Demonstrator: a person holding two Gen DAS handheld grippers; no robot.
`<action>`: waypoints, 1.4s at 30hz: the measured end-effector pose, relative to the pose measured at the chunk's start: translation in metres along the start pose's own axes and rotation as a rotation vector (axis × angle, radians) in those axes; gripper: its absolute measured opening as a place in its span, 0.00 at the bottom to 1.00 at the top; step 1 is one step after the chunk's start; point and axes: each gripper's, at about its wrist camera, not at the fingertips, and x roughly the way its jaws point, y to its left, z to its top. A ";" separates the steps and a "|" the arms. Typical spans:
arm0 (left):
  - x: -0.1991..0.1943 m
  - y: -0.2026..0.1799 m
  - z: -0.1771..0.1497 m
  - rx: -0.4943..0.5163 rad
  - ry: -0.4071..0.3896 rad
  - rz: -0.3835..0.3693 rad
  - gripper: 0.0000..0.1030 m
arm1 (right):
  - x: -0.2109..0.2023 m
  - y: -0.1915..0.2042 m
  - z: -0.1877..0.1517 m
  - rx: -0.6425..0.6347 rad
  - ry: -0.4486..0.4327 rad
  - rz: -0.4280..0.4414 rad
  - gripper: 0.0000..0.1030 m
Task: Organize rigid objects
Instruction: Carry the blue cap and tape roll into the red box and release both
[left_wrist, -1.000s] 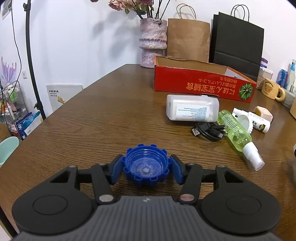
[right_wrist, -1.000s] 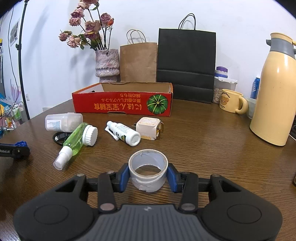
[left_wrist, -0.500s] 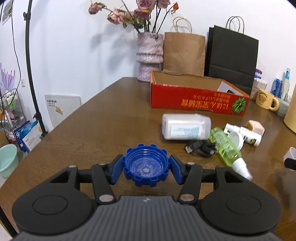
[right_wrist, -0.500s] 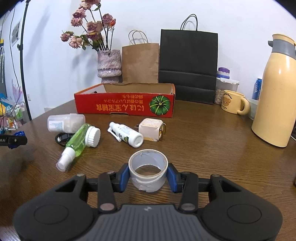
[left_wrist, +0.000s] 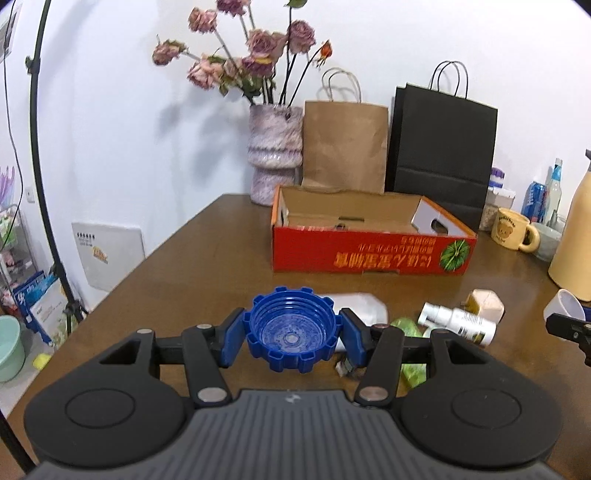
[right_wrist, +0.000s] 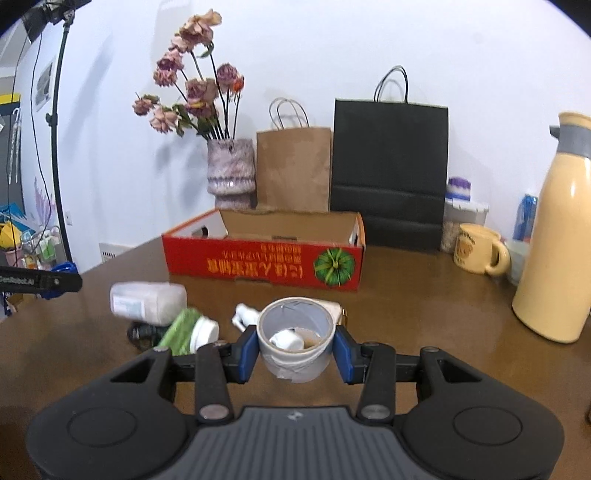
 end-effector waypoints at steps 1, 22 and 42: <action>0.000 -0.002 0.004 0.004 -0.009 -0.003 0.54 | 0.001 0.000 0.005 -0.001 -0.010 0.002 0.41; 0.040 -0.045 0.086 -0.063 -0.087 -0.071 0.54 | 0.049 0.020 0.079 0.015 -0.113 0.062 0.41; 0.115 -0.057 0.131 -0.126 -0.110 -0.042 0.54 | 0.133 0.005 0.131 0.006 -0.095 0.039 0.41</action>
